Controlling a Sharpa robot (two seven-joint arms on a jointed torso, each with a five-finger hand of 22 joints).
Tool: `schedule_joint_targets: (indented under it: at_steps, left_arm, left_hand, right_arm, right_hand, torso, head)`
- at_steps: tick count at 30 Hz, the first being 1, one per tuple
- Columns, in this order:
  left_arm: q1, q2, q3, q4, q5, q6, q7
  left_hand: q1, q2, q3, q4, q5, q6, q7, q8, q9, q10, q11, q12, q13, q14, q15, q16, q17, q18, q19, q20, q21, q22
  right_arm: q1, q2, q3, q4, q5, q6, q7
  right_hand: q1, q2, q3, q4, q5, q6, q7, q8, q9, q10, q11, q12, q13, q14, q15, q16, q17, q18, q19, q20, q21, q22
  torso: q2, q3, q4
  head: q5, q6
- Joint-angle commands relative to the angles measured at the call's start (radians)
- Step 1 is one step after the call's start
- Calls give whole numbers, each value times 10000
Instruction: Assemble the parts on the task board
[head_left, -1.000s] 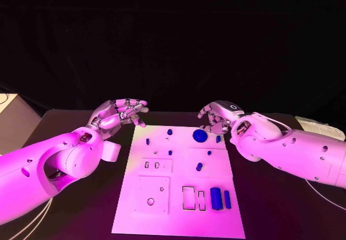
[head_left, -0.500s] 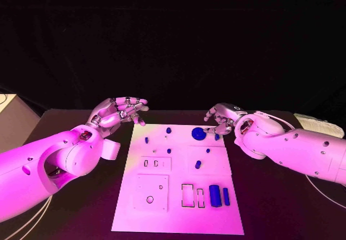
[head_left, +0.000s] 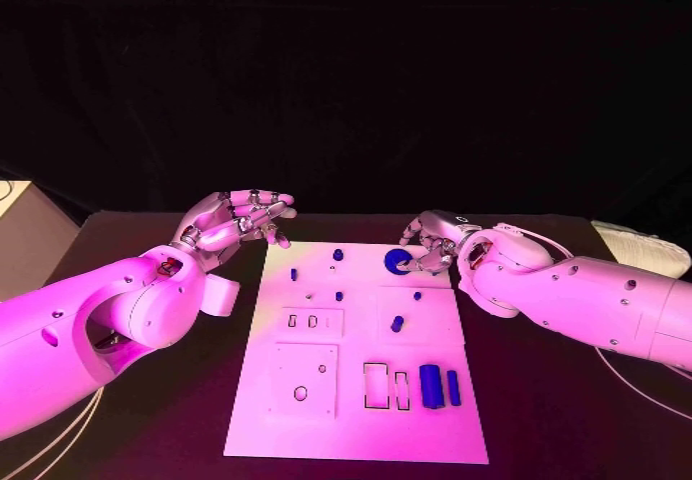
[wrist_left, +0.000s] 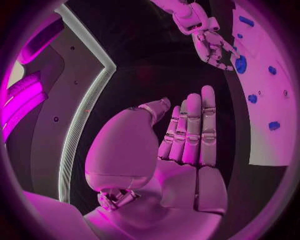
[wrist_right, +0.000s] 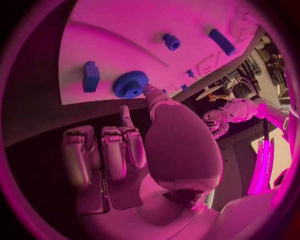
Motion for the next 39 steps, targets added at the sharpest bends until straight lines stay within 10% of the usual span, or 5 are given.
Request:
schedule_joint_targets:
  at_steps: [1,29,39]
  left_arm:
    - [2,3,7,46,-32,186,18]
    - [3,-39,8,62,-36,200,-27]
    - [3,-52,8,54,-36,202,-43]
  left_hand:
    - [-39,-74,76,1,21,-56,94,49,15,-93,11,62,18,-36,31,-38,-17,105,-71,-13,65,20]
    - [-39,-74,76,1,21,-56,94,49,15,-93,11,62,18,-36,31,-38,-17,105,-71,-13,65,20]
    - [-54,-84,92,-3,20,-59,94,55,19,-104,11,80,25,-32,32,-33,-20,106,-90,-11,96,40]
  right_arm:
    - [-26,59,-7,-51,-54,161,-98]
    - [-128,124,-25,-180,-286,307,-133]
    - [-130,120,-25,-143,-311,72,55]
  right_hand:
    - [32,82,-86,27,-36,-90,11,44,7,870,80,13,2422,1027,79,34,2628,-60,1046,62,35,2629]
    - [757,351,664,2,1028,114,-12,144,15,928,50,62,2491,1027,59,34,2628,-60,1046,53,35,2629]
    - [788,166,2282,-347,1447,396,-28,175,-56,962,26,90,2527,1027,44,34,2628,-60,1046,46,35,2629]
  torso:
    - [55,-2,38]
    - [65,7,40]
    - [60,7,40]
  head:
    - [-15,-6]
    - [11,-71]
    - [17,-61]
